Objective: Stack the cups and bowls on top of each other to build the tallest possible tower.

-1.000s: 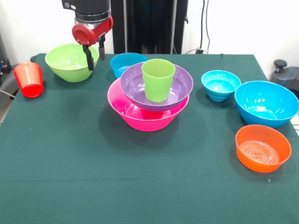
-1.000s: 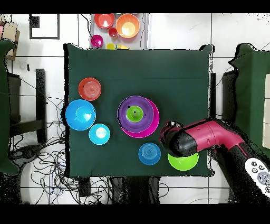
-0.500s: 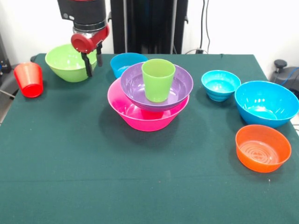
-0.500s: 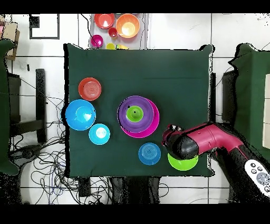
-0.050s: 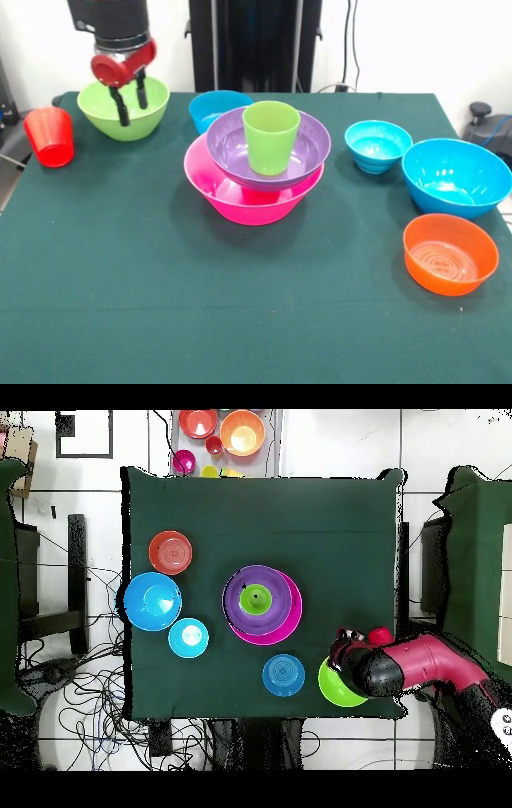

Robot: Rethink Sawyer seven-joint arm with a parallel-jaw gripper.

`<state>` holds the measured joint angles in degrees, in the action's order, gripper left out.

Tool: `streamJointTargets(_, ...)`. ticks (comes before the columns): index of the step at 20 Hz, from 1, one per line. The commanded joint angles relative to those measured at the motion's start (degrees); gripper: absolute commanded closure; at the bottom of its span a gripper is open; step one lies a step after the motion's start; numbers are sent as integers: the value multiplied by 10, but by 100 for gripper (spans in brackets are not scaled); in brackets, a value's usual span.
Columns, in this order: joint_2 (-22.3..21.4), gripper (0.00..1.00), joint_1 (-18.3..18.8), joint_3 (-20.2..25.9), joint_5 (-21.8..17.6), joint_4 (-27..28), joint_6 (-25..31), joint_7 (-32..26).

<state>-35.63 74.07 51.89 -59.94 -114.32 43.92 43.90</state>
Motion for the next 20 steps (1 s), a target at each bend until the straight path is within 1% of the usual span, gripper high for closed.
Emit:
streamJointTargets(1,18,0,-2,-18,-41,4,41,-226)
streamJointTargets(4,43,0,-7,-31,-51,16,32,-225)
streamJointTargets(8,60,0,-14,-45,-57,23,26,-221)
streamJointTargets(15,56,0,-15,-44,-54,31,35,-230)
streamJointTargets(20,54,0,-10,-40,-47,49,50,-254)
